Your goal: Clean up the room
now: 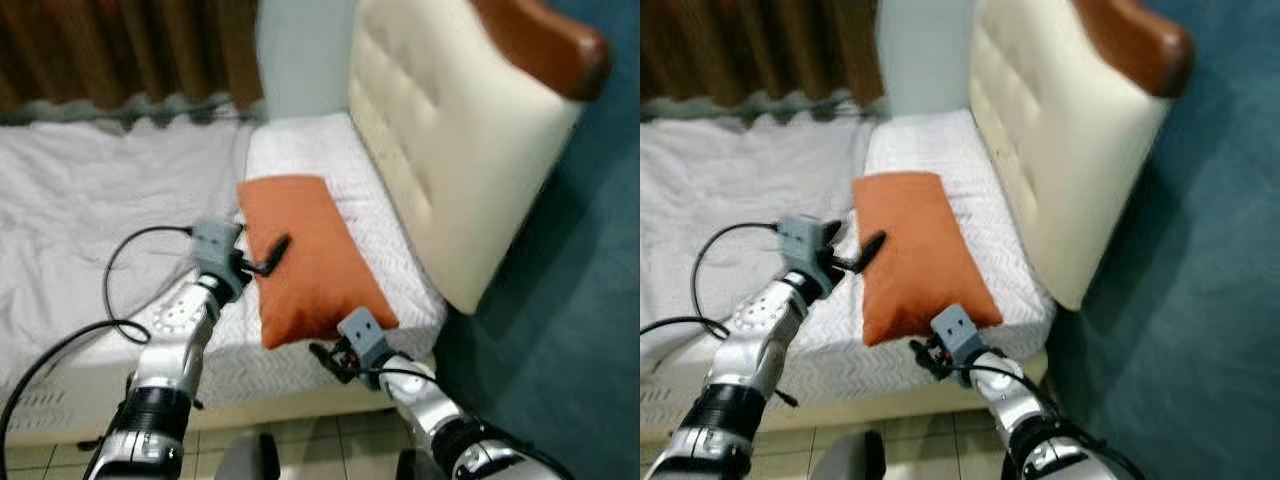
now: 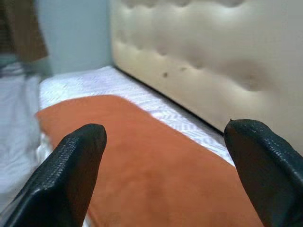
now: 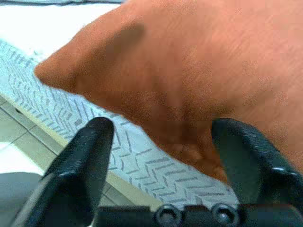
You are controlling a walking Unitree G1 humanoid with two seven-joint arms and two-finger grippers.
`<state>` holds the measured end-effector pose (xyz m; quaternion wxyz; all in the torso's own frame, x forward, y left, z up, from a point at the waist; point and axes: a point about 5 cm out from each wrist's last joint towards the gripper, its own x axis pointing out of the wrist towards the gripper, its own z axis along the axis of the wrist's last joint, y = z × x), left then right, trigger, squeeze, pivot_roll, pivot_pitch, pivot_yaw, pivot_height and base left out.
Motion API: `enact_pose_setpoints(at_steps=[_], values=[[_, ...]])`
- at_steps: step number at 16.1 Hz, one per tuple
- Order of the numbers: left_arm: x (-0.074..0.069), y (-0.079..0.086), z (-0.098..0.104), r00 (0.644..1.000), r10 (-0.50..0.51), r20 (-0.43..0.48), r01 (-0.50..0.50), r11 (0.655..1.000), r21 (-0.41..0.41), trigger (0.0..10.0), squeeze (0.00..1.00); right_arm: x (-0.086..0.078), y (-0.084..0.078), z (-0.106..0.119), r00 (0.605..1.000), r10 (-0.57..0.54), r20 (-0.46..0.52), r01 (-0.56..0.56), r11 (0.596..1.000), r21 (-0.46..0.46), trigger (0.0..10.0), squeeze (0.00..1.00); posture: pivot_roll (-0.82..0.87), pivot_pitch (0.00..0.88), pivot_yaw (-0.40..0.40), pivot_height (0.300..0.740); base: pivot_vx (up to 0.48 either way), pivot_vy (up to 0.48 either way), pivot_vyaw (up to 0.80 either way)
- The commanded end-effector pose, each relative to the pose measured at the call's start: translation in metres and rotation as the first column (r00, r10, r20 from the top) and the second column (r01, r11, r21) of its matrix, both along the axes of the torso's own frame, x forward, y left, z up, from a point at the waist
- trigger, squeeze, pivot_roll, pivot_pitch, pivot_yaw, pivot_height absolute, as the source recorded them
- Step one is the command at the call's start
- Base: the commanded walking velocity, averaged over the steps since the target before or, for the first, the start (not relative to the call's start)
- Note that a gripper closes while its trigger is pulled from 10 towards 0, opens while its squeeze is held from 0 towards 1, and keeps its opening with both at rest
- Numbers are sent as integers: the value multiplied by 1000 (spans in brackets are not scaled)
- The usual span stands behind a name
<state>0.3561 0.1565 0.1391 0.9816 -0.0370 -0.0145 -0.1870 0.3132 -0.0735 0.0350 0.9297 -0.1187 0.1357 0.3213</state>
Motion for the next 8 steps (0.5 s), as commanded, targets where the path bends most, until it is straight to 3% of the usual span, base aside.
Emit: enact_pose_setpoints(at_steps=[1, 2, 4, 6, 7, 8], values=[[0, 9, -22, 992, 69, -105, -71, 997, -15, 10000, 0, 4, 0, 5, 1000, -23, 5, 23, 999, 37, 10000, 1000, 16, 37, 2, 615, 0, 0, 0], [2, 20, -35, 968, 144, -206, -159, 986, -58, 10000, 0, 8, -2, 11, 998, -69, -9, 69, 990, 125, 10000, 1000, 7, 37, 1, 615, 0, 0, 0], [2, 31, -45, 931, 210, -298, -252, 962, -108, 10000, 0, 12, -6, 16, 990, -130, -58, 141, 954, 266, 10000, 1000, 0, 37, 2, 615, 0, 0, 0], [0, 39, -55, 894, 250, -371, -329, 929, -168, 10000, 0, 17, -15, 22, 967, -207, -149, 252, 863, 437, 10000, 1000, -8, 39, 2, 615, 0, 0, 0], [-1, 41, -57, 885, 253, -391, -355, 910, -214, 10000, 0, 20, -26, 28, 947, -246, -205, 320, 771, 550, 10000, 1000, -16, 41, 3, 615, 0, 0, 0], [-1, 42, -58, 886, 248, -391, -356, 905, -232, 10000, 0, 20, -30, 30, 942, -256, -217, 335, 742, 581, 10000, 1000, -18, 43, 5, 615, 0, 0, 0]])
